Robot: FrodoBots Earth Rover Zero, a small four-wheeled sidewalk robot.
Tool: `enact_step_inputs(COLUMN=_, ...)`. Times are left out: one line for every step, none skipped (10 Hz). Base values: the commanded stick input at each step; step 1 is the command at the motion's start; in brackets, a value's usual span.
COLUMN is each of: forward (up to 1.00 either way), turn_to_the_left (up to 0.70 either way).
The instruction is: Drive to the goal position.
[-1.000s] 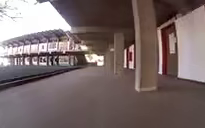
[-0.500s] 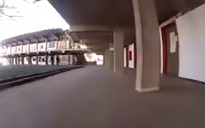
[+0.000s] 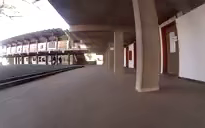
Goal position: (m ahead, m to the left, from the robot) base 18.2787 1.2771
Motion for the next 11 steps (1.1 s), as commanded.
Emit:
enact_step_inputs(forward=0.98, turn_to_the_left=0.01)
enact_step_inputs(forward=0.93, turn_to_the_left=0.01)
enact_step_inputs(forward=0.0, turn_to_the_left=0.0)
enact_step_inputs(forward=0.0, turn_to_the_left=0.0)
enact_step_inputs(forward=0.76, turn_to_the_left=0.01)
enact_step_inputs(forward=0.88, turn_to_the_left=0.01)
enact_step_inputs(forward=0.95, turn_to_the_left=0.01)
enact_step_inputs(forward=0.95, turn_to_the_left=0.01)
enact_step_inputs(forward=0.96, turn_to_the_left=0.01)
enact_step_inputs(forward=0.96, turn_to_the_left=0.01)
enact_step_inputs(forward=0.96, turn_to_the_left=0.01)
